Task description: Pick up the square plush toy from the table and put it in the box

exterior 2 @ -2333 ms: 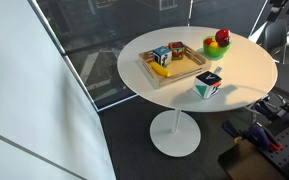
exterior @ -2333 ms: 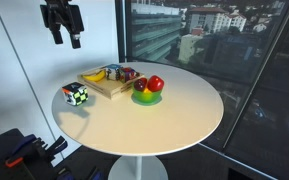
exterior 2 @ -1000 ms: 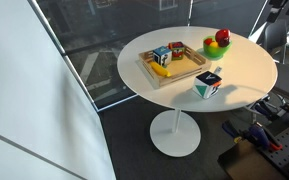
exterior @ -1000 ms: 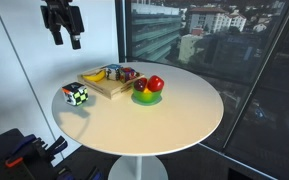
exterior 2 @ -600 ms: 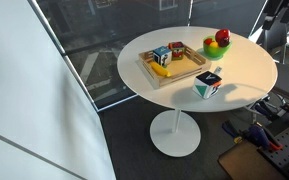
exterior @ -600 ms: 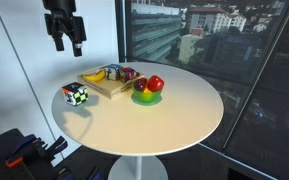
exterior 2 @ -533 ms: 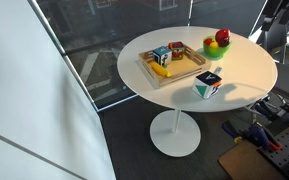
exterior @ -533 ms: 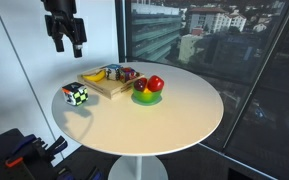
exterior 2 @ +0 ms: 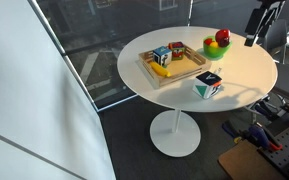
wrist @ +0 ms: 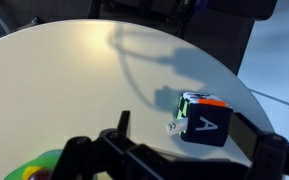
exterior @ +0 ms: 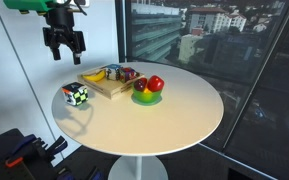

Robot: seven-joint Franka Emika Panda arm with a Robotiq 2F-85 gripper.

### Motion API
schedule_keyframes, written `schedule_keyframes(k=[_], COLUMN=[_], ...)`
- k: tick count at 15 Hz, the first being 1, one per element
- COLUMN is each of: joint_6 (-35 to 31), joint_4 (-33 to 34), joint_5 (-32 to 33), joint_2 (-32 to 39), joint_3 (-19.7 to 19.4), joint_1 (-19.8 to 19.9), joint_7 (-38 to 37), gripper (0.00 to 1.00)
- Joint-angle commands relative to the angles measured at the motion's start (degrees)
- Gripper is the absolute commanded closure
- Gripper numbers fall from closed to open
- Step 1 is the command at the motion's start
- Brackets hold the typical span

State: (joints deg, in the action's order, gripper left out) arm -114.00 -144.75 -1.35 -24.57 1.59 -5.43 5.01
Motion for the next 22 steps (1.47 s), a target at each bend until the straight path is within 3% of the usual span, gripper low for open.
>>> schedule_keyframes(k=[1, 13, 22], joint_6=[-3.3, -16.9, -26.1], joint_4=[-0.7, -4.0, -4.0], joint_5=[-0.1, 0.1, 0.8], joint_2=[2.0, 10.9, 18.2], joint_3=[2.3, 7.9, 8.8], joint_1=[-1.0, -1.9, -2.6], joint_7=[-1.3, -13.4, -15.1], gripper=[0.0, 0.0, 0.0])
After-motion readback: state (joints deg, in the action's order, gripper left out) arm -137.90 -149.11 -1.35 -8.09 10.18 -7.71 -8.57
